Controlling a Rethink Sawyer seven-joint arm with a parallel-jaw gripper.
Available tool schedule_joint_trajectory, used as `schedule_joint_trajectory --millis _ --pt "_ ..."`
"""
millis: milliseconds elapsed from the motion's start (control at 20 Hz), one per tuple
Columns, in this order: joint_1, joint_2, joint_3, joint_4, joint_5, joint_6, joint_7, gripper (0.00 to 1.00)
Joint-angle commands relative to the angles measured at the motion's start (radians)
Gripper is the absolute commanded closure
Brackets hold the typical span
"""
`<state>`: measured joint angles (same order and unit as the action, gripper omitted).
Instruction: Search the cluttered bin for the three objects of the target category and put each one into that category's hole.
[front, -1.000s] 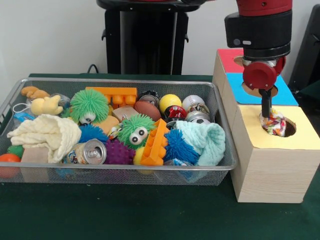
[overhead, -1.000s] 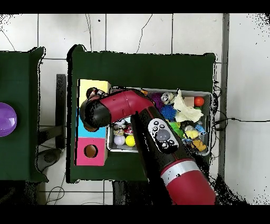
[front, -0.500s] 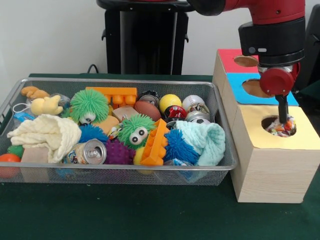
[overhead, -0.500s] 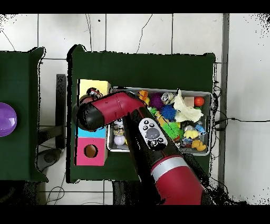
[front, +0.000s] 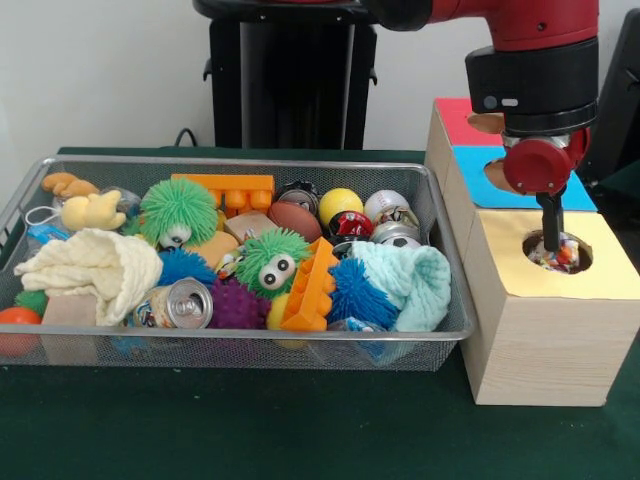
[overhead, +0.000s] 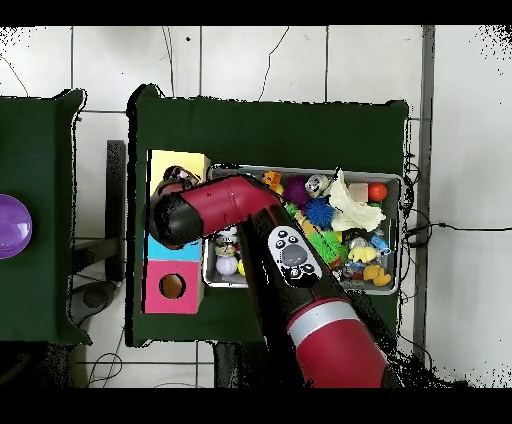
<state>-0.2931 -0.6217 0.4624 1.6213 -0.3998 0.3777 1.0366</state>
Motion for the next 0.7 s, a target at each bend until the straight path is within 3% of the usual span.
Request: schedule_joint_trajectory --millis 50,150,200,700 --pt "-0.013 0.005 -0.066 -0.015 0.060 0.004 0.242 0.00" --pt "-0.007 0.002 -0.074 -0.019 0.068 0.020 0.248 0.00" --pt "-0.030 -0.006 -0.036 -0.007 0.045 0.019 0.177 0.00" --pt "-0.036 -0.041 -0.045 0.027 0.136 0.052 0.211 0.00"
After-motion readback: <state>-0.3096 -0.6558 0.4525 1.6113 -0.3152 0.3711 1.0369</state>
